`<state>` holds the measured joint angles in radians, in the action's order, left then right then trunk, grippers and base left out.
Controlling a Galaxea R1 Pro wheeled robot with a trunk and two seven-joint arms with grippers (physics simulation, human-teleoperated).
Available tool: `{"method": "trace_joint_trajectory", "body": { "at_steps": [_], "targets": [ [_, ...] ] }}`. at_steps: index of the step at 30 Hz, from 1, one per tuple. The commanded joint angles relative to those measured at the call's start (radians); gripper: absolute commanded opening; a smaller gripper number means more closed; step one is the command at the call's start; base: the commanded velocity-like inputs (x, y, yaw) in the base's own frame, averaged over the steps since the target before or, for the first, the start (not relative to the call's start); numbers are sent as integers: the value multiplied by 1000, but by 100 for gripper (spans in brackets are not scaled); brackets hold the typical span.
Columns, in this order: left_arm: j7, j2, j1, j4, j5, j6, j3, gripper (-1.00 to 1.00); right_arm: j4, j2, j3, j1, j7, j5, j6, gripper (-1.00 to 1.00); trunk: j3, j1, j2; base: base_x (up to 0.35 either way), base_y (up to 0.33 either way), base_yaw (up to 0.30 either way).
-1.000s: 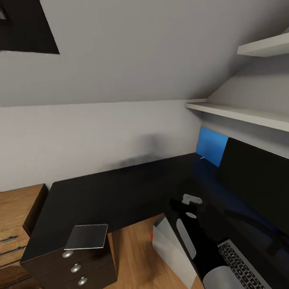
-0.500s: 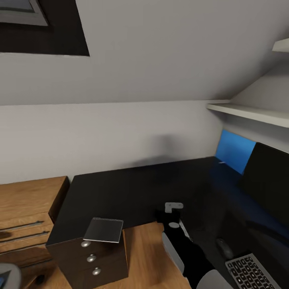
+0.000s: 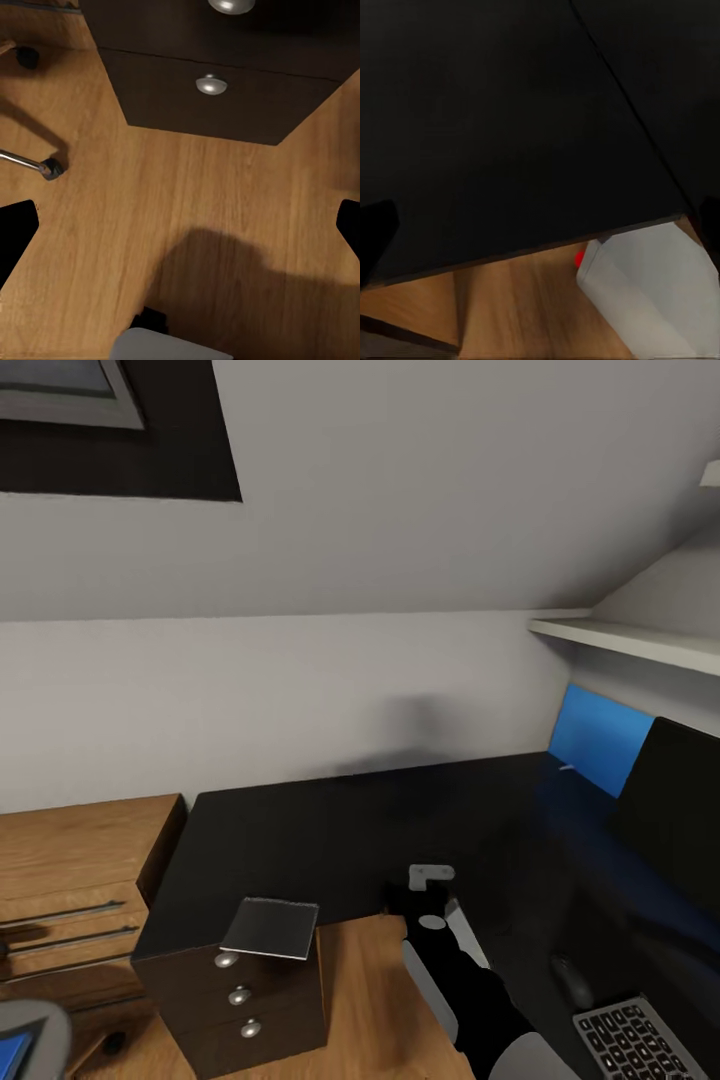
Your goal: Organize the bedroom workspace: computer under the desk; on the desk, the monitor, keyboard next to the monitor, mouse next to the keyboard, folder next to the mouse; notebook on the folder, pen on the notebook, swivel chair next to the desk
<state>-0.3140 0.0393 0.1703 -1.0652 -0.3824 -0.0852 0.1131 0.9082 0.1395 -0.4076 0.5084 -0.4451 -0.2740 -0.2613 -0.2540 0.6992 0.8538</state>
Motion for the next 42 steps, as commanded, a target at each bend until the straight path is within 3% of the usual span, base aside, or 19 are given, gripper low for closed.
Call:
{"method": "trace_joint_trajectory", "body": {
  "at_steps": [1,21,31,42],
  "targets": [
    [-8,2,0,-2,-7,-4,4,100,1,0,-4,1,-8,-7,-4,100,-1,0,1,-194,152,1],
    [-10,1,0,-1,-7,-4,3,100,6,0,-8,1,-6,-8,-7,100,-1,0,1,-83,71,0],
    [-10,1,0,-1,-7,-4,3,100,8,-1,-7,1,-7,-7,-6,100,-1,0,1,-297,97,5],
    [-12,2,0,-1,-7,-4,3,100,8,-1,-7,1,-9,-7,-6,100,-1,0,1,-173,46,182]
  ]
}}
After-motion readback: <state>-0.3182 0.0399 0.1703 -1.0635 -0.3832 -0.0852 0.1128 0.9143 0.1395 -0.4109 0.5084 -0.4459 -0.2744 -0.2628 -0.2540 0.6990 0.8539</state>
